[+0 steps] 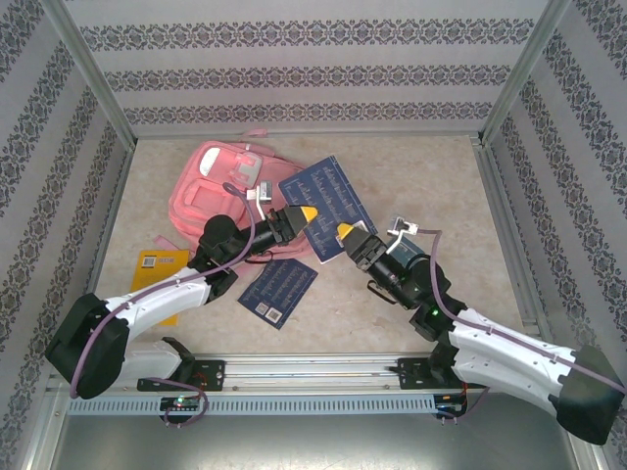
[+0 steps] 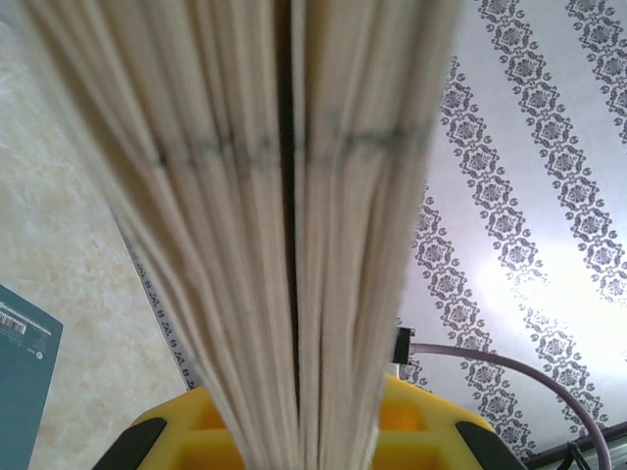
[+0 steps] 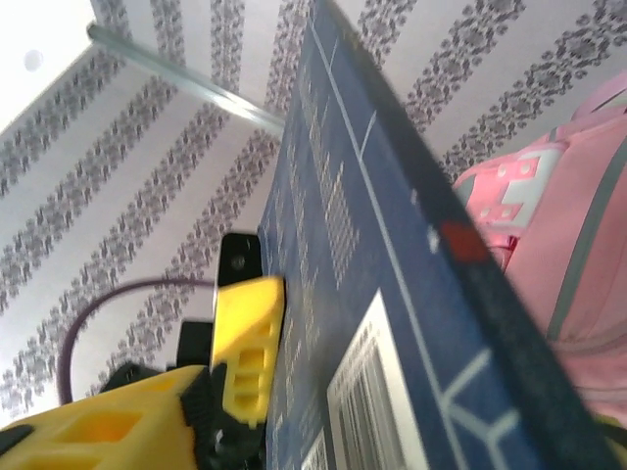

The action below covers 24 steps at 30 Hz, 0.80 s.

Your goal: Pack the student bag

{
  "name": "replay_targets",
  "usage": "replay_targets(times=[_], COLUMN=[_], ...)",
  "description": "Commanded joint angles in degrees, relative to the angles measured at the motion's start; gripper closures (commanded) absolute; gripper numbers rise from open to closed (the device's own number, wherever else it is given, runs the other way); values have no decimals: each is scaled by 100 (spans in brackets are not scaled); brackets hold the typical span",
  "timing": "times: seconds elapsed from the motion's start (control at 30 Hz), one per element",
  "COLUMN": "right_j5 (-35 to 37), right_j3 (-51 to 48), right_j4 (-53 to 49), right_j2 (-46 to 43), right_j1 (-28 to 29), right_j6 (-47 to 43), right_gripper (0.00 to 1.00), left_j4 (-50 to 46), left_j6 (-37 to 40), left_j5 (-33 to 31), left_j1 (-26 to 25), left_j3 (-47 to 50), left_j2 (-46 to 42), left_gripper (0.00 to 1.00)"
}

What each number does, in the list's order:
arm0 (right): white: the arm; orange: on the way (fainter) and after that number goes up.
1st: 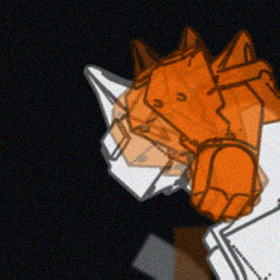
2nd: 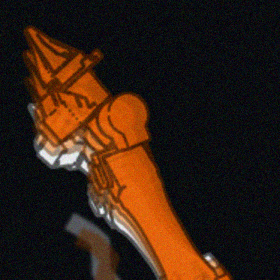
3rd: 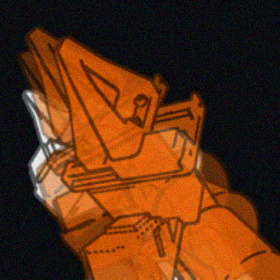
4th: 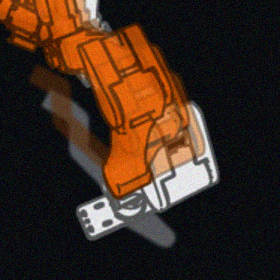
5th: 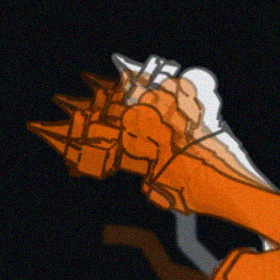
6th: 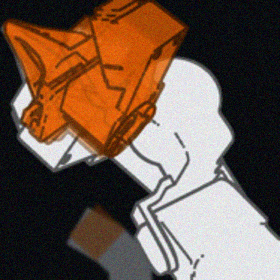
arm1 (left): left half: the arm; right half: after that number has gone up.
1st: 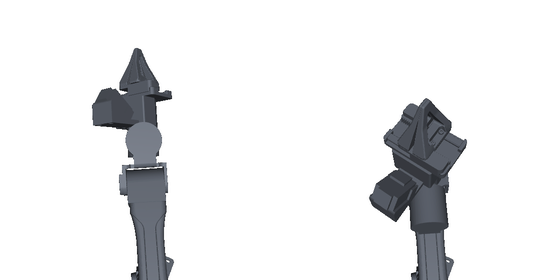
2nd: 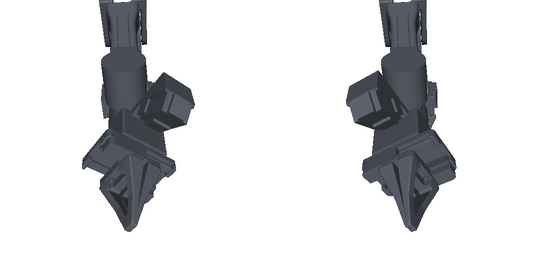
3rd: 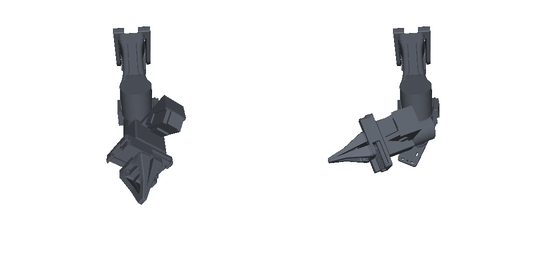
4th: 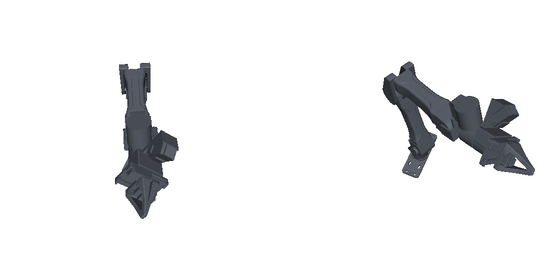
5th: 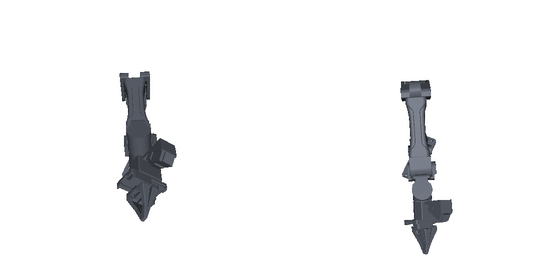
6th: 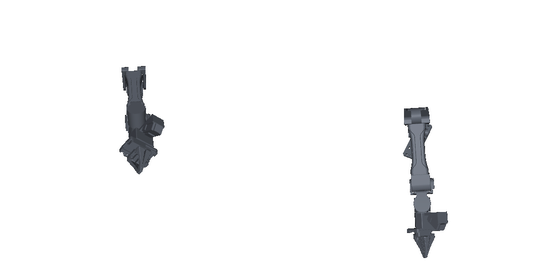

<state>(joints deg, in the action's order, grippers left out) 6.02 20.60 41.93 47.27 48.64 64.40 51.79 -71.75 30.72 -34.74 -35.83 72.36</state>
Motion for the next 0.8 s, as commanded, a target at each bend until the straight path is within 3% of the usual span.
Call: replay_targets(times=[0.0, 0.07, 0.23, 0.3, 0.33, 0.4, 0.57, 0.67, 0.77], right_j5=[576, 652, 508, 560, 622, 761, 892, 636, -98], right_j3=[-21, -14, 68, -12, -55, -216, -129, -126, -127], right_j4=[654, 689, 597, 438, 303, -308, -3039, -3879, -4222], right_j2=[100, 177, 370, 275, 161, -184, -1281, -1596, -1469], right_j1=[60, 58, 58, 58, 40, -9, -383, -745, -1212], right_j6=[-64, -110, -144, -177, -234, -321, -652, -652, -598], right_gripper=[48, 54, 81, 90, 91, 94, 100, 100, 100], left_j4=[569, 569, 350, -27, -331, -1043, -3690, -5028, -5787], left_j6=[-140, -150, -67, 90, 224, 603, 1799, 2599, 3285], left_j5=[-115, -91, -48, -99, -115, -110, -84, -278, -704], left_j1=[55, 42, 45, 59, 83, 176, 699, 952, 1051], left_j3=[47, 33, 31, 12, -17, -113, -798, -1408, -1931], left_j2=[-159, -132, -63, -129, -196, -357, -462, -179, 258], left_gripper=[100, 100, 98, 78, 67, 59, 54, 52, 49])
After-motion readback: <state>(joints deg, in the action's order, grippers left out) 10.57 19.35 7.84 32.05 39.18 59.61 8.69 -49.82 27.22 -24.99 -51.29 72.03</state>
